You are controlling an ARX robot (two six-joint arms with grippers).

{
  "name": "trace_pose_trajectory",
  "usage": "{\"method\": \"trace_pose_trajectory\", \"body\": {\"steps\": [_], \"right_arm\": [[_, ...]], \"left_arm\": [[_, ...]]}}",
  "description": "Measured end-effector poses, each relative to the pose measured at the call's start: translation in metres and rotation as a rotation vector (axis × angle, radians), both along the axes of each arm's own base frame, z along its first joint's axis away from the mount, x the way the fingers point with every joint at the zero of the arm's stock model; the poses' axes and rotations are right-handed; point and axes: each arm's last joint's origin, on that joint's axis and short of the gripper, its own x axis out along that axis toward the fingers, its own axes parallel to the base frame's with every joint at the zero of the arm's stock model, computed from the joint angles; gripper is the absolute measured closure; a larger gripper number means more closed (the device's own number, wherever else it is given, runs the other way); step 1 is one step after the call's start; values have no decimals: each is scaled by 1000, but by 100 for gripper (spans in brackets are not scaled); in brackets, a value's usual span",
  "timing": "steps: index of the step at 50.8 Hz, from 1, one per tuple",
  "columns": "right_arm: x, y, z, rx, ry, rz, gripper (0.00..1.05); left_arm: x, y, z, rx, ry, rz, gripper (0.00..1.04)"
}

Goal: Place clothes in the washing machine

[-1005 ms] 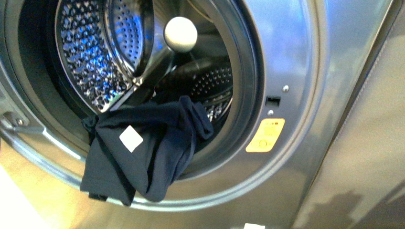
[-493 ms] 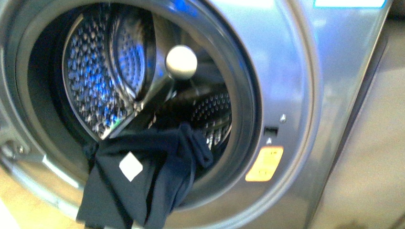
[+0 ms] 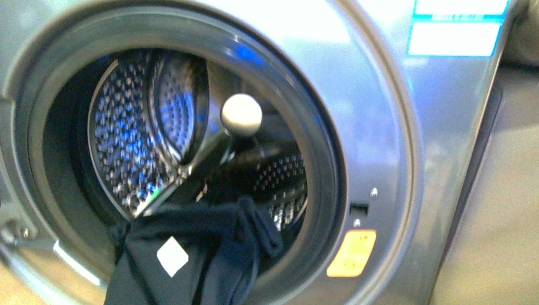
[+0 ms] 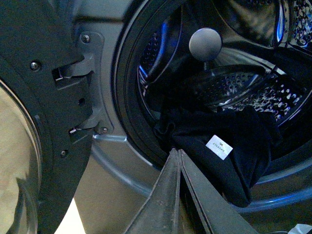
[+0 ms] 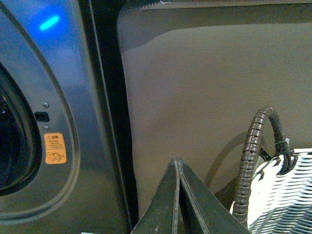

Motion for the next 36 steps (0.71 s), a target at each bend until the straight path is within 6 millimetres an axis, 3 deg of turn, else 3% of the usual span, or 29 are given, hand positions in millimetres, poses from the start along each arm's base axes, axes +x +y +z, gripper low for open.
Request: {"method": "trace_pose_trajectory", "body": {"steps": [17, 36], "right_arm": [[0, 0, 0, 0, 0, 0, 102], [0, 0, 0, 0, 0, 0, 102]], "left_arm": [[-13, 0, -3, 0, 4, 0, 101], [-13, 0, -3, 0, 7, 0, 101]]}}
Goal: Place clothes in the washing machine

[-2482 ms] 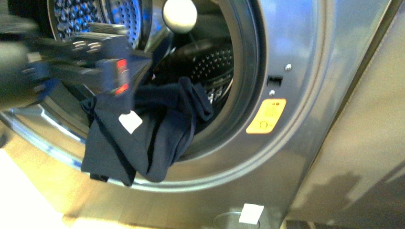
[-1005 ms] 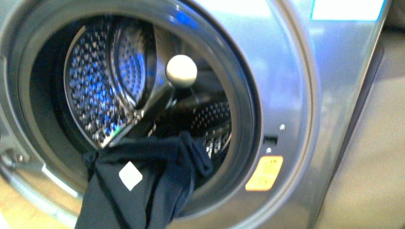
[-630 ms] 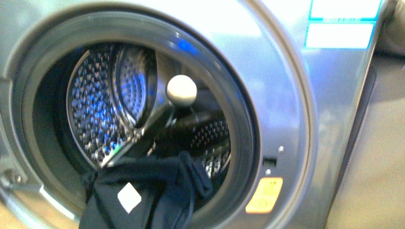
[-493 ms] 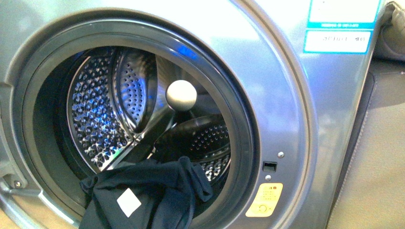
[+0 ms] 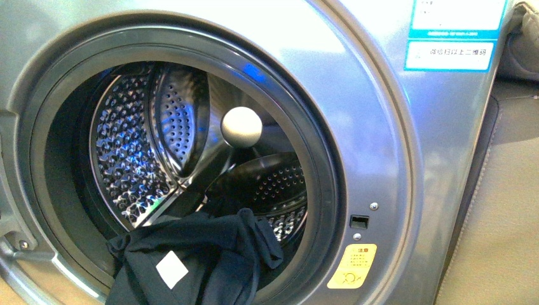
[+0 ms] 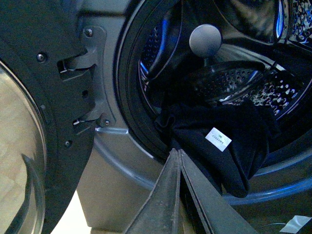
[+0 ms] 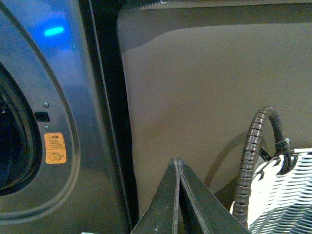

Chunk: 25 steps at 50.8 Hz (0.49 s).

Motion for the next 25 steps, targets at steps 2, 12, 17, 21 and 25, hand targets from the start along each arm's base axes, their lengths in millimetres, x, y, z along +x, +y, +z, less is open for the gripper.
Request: {"method": "trace_pose_trajectory", "body": {"steps": [2, 12, 17, 21, 25], "right_arm": [[0, 0, 0, 0, 0, 0, 102], [0, 0, 0, -1, 0, 0, 72], [0, 0, 0, -1, 0, 0, 55], [0, 0, 0, -1, 0, 0, 42], [0, 0, 0, -1, 0, 0, 30]], "left_arm": [[0, 0, 0, -1, 0, 0, 100], [0, 0, 0, -1, 0, 0, 67], [0, 0, 0, -1, 0, 0, 51], [0, 0, 0, -1, 0, 0, 38], [0, 0, 0, -1, 0, 0, 24]]}}
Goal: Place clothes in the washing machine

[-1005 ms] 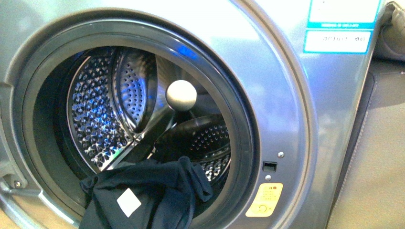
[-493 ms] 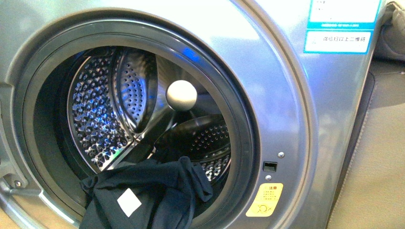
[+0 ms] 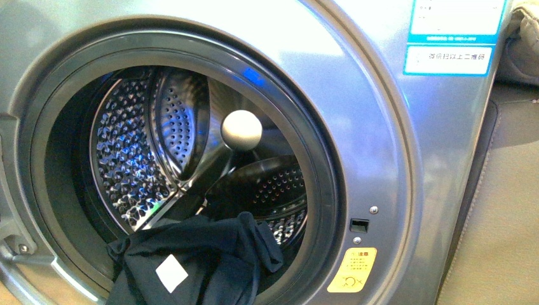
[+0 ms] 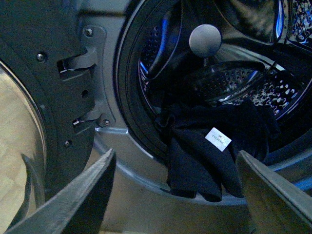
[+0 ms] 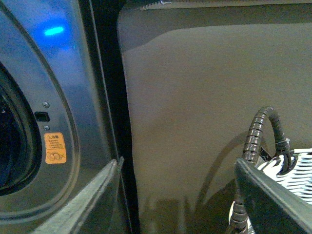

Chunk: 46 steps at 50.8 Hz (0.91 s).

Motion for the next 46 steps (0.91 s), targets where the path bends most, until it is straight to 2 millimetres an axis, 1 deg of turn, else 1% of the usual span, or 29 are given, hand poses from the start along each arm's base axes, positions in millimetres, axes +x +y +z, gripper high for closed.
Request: {"method": "trace_pose_trajectory", "body": {"steps": [4, 6, 7, 8, 10, 46], "right_arm": [[0, 0, 0, 0, 0, 0, 16], [0, 0, 0, 0, 0, -1, 11], [0, 0, 0, 1, 0, -1, 6], [0, 0, 0, 2, 0, -2, 6], [0, 0, 0, 1, 0, -1, 8], [0, 0, 0, 0, 2, 2, 8]], "left_arm": [[0, 0, 0, 0, 0, 0, 11], [0, 0, 0, 1, 0, 0, 5], [0, 0, 0, 1, 0, -1, 5], [0, 0, 0, 1, 0, 0, 6], [0, 0, 0, 1, 0, 0, 7], [0, 0, 0, 0, -2, 3, 6]]}}
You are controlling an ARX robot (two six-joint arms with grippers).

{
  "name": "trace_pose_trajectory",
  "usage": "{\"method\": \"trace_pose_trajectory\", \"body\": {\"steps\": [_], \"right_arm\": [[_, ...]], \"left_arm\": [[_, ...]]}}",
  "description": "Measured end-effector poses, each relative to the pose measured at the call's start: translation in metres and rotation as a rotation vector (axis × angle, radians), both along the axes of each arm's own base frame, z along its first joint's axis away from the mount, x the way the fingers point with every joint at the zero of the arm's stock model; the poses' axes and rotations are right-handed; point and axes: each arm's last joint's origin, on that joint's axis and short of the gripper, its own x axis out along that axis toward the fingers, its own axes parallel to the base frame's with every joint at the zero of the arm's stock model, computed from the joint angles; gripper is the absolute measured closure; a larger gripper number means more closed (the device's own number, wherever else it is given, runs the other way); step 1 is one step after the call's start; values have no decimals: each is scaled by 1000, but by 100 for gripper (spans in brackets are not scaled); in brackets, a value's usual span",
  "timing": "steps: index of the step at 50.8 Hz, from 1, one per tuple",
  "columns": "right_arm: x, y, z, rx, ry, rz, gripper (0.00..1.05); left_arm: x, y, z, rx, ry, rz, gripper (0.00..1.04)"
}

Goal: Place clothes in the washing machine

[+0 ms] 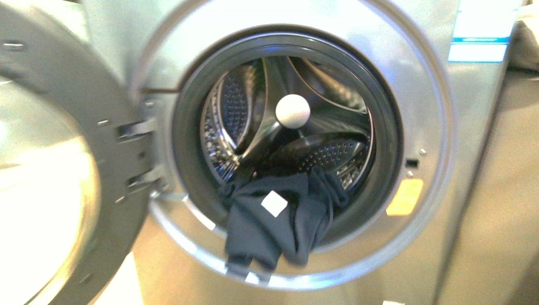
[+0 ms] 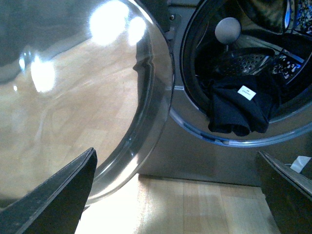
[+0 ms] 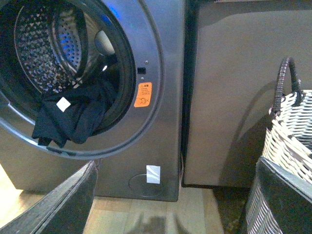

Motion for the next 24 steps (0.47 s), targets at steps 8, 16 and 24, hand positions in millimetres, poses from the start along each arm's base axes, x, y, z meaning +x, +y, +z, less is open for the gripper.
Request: {"method": "trace_pose_trajectory", "body": {"steps": [8, 16, 24], "right_arm": [[0, 0, 0, 0, 0, 0, 8], [0, 0, 0, 0, 0, 0, 8], [0, 0, 0, 0, 0, 0, 8]], "left_arm": [[0, 0, 0, 0, -2, -1, 6], [0, 0, 0, 0, -1, -1, 6], [0, 0, 0, 0, -1, -2, 6]]}}
